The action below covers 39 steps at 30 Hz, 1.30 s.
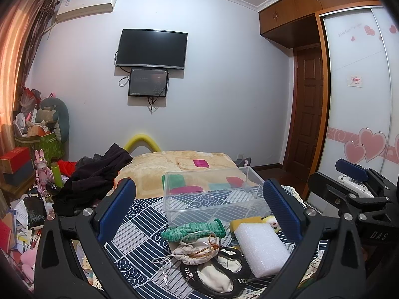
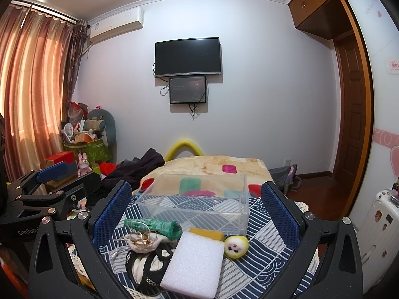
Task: Organize soft objects
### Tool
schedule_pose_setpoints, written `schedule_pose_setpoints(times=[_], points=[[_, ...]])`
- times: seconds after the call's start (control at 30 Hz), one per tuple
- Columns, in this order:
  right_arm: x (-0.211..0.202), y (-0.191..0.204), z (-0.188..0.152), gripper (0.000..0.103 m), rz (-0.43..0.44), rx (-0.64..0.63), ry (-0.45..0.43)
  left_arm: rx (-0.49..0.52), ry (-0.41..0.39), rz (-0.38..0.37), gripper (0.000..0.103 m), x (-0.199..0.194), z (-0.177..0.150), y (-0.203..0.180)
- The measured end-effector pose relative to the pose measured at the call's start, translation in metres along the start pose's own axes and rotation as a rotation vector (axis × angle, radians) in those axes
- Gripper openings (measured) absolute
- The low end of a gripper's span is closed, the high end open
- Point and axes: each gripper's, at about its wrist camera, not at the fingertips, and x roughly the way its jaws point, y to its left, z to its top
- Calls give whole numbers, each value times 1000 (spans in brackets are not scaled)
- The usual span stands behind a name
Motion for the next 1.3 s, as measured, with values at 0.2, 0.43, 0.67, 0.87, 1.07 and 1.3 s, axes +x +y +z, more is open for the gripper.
schedule_pose_setpoints(times=[0.2, 0.43, 0.67, 0.87, 1.07, 1.3], points=[[0, 0, 0, 103, 0, -1, -1, -2, 0, -2, 103, 1, 0, -1], [0, 1, 0, 103, 0, 0, 0, -1, -1, -1, 103, 1, 0, -1], [0, 1, 0, 103, 0, -1, 0, -5, 4, -12, 103, 2, -3, -1], [3, -2, -3, 103, -15, -1, 4, 0, 21, -32, 103, 7, -7, 1], [18, -26, -12, 98, -40, 43, 51, -39, 105, -25, 85, 36, -16, 14], [40, -59, -33, 85, -80, 107, 148, -84, 238, -16, 79, 79, -38, 29]])
